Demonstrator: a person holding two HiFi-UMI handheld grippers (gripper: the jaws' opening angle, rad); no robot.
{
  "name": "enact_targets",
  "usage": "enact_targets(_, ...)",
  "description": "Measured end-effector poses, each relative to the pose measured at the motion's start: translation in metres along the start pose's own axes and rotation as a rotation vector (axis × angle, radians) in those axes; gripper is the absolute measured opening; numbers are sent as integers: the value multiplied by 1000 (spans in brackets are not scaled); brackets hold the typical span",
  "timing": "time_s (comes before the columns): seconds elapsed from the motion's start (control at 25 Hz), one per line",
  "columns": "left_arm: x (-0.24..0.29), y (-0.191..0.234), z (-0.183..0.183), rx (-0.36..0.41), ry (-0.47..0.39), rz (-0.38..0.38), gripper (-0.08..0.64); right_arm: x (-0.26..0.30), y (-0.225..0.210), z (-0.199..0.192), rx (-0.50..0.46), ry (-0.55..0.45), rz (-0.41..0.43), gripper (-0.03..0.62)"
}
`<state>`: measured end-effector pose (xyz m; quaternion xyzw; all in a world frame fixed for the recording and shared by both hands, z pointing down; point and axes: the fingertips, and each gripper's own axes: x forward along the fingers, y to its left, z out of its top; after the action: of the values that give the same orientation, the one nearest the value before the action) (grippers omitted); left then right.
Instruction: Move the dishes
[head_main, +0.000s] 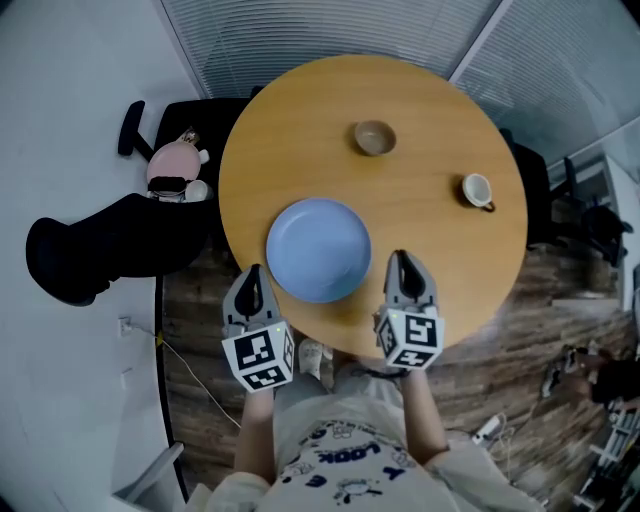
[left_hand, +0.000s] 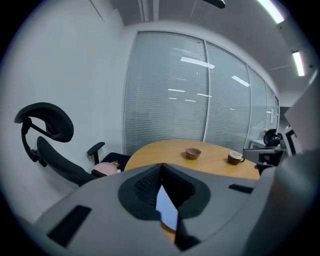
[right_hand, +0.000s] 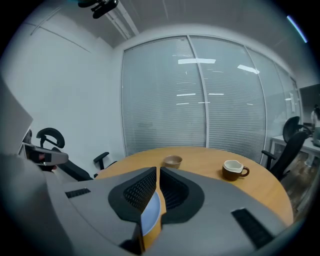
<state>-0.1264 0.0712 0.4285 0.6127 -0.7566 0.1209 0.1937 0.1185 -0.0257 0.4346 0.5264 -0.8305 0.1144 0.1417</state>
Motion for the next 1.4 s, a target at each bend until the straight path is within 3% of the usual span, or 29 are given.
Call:
enact_targets(0.72, 51, -5, -86, -103, 303, 59, 5, 67, 1, -69, 5, 247, 190, 8)
enact_targets(0.92, 58, -2, -103, -112, 355, 58, 68, 76, 7, -89, 15, 325, 237, 64)
enact_targets(1.12, 69, 2, -118, -125, 413, 40, 109, 83, 9, -107, 27, 395, 230, 107)
enact_targets(1.4, 86, 5, -135, -157, 498, -23, 117, 94, 1, -130, 58, 483, 157, 111)
